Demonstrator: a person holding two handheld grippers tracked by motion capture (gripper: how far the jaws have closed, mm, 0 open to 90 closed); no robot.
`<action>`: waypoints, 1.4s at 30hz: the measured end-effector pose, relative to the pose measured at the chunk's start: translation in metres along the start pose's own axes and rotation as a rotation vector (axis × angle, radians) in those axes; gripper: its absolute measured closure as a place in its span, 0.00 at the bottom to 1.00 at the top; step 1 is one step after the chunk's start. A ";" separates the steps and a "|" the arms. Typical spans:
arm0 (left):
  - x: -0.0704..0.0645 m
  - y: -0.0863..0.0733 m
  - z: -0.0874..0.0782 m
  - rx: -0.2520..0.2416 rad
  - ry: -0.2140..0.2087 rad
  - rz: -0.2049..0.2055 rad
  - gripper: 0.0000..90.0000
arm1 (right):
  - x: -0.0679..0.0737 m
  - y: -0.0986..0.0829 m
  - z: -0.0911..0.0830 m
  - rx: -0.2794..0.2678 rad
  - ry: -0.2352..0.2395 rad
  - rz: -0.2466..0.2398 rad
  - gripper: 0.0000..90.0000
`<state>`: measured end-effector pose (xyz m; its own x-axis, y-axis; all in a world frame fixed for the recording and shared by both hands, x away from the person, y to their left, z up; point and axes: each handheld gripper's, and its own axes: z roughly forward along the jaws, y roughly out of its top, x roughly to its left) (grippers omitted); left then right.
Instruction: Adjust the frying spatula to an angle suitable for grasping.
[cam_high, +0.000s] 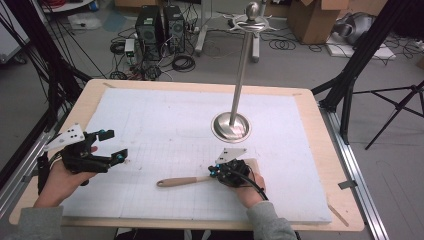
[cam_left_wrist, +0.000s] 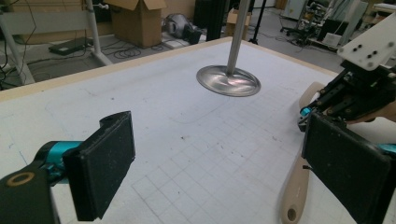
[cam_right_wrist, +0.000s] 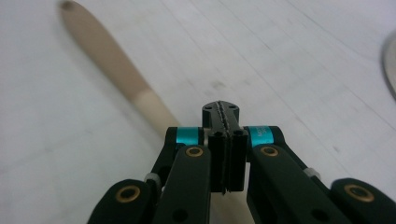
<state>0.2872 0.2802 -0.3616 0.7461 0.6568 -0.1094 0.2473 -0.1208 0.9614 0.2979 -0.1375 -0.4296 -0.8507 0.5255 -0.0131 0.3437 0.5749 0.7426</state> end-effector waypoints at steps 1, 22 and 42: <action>0.000 0.000 0.000 0.000 0.000 0.000 0.11 | 0.000 0.000 0.000 0.000 0.000 0.000 1.00; 0.001 0.000 0.000 -0.011 0.007 -0.003 0.11 | 0.040 0.014 0.032 -0.018 0.135 -0.121 1.00; 0.001 0.001 0.003 -0.010 -0.004 -0.002 0.11 | 0.034 0.030 0.054 -0.005 0.026 -0.012 1.00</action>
<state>0.2899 0.2786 -0.3618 0.7480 0.6541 -0.1127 0.2428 -0.1117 0.9636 0.3004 -0.0680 -0.4442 -0.8647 0.5023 -0.0050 0.3313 0.5778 0.7459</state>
